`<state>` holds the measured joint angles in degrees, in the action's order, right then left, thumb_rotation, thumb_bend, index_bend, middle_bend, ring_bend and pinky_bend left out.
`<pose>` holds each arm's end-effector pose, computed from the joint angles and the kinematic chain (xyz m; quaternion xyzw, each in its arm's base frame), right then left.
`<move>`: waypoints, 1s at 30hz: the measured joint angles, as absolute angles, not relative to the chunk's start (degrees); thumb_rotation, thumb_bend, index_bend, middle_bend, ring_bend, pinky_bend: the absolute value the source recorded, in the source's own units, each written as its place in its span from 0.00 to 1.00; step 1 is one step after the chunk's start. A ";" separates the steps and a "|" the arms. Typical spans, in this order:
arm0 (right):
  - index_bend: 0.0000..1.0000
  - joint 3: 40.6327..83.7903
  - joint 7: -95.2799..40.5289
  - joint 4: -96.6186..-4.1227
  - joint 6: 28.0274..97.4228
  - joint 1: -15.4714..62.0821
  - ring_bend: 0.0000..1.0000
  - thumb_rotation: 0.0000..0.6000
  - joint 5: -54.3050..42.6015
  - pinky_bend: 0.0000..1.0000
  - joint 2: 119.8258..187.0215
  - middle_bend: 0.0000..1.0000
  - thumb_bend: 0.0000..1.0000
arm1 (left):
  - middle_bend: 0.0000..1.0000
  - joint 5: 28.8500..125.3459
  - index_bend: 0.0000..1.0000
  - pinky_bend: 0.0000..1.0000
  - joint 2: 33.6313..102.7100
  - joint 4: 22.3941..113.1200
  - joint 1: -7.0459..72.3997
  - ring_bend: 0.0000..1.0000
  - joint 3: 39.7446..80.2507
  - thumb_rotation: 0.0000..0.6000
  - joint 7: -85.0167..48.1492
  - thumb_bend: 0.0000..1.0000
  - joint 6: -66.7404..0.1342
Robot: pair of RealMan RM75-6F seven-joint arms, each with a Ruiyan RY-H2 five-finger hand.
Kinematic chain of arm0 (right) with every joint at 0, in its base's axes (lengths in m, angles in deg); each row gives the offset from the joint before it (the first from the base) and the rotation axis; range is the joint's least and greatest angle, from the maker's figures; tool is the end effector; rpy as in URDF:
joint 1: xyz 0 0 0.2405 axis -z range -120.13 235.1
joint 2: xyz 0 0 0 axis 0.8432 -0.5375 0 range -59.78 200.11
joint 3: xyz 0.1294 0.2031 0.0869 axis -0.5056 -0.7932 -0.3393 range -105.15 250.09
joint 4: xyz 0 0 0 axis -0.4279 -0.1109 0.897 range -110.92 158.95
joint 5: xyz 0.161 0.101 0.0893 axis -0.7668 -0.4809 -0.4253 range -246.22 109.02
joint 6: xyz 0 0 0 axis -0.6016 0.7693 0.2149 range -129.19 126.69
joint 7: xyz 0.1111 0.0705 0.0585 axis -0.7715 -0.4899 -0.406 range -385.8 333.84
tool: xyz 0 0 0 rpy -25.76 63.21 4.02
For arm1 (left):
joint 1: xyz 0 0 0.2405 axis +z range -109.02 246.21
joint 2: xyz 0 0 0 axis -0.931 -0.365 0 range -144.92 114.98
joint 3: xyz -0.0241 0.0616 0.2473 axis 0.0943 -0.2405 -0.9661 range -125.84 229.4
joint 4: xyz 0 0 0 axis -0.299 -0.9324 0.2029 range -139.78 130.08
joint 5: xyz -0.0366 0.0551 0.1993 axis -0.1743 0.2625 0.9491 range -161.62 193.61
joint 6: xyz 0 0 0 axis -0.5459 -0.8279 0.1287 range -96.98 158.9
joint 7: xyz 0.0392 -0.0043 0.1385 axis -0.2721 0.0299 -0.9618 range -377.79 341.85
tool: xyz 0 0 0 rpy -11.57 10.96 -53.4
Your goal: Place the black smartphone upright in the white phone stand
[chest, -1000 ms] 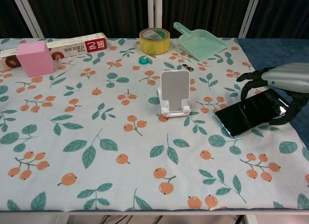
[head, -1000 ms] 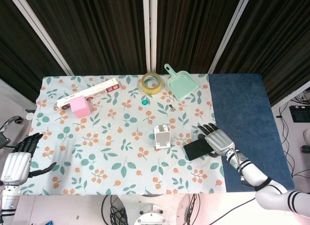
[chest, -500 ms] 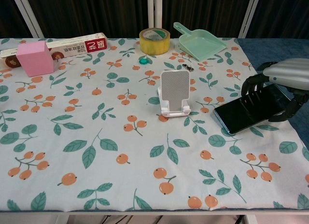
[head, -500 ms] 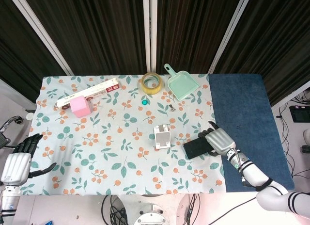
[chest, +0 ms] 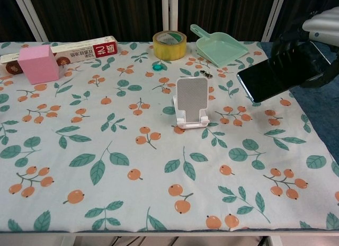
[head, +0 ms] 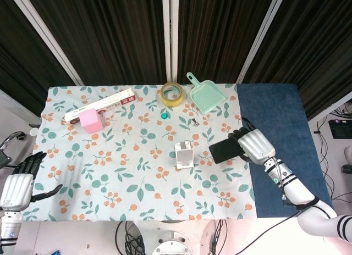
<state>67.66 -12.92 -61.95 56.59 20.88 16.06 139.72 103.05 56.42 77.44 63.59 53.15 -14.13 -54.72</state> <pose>-0.2068 -0.3339 0.0841 0.8013 -0.2232 0.3213 0.4526 -0.3317 0.1782 0.1308 -0.5970 -0.3932 -0.3936 0.5779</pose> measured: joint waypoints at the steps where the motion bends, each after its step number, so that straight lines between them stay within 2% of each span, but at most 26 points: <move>1: 0.61 67.18 -11.24 -61.95 57.48 20.54 0.47 1.00 16.89 0.06 139.39 0.46 0.30 | 0.09 103.10 0.09 0.21 56.54 77.32 63.60 0.10 53.18 0.36 -14.05 0.10 -54.84; 12: 0.61 65.74 -4.45 -57.20 62.51 13.48 0.49 1.00 33.84 0.07 138.06 0.47 0.28 | 0.09 102.16 0.09 0.21 57.65 76.18 63.70 0.10 53.55 0.36 -13.78 0.10 -54.53; 22: 0.62 69.15 -5.15 -43.27 68.82 2.76 0.48 1.00 54.10 0.09 139.93 0.45 0.25 | 0.09 101.54 0.09 0.21 57.87 76.05 63.75 0.10 53.71 0.36 -13.95 0.10 -54.08; 30: 0.62 71.33 -6.00 -38.47 68.49 -2.37 0.48 1.00 58.22 0.08 142.15 0.43 0.25 | 0.09 101.50 0.09 0.21 58.15 75.83 63.48 0.10 53.89 0.36 -13.86 0.10 -53.81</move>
<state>71.33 -6.00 -38.47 68.49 -2.37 58.22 142.15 101.50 58.15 75.83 63.48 53.89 -13.86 -53.81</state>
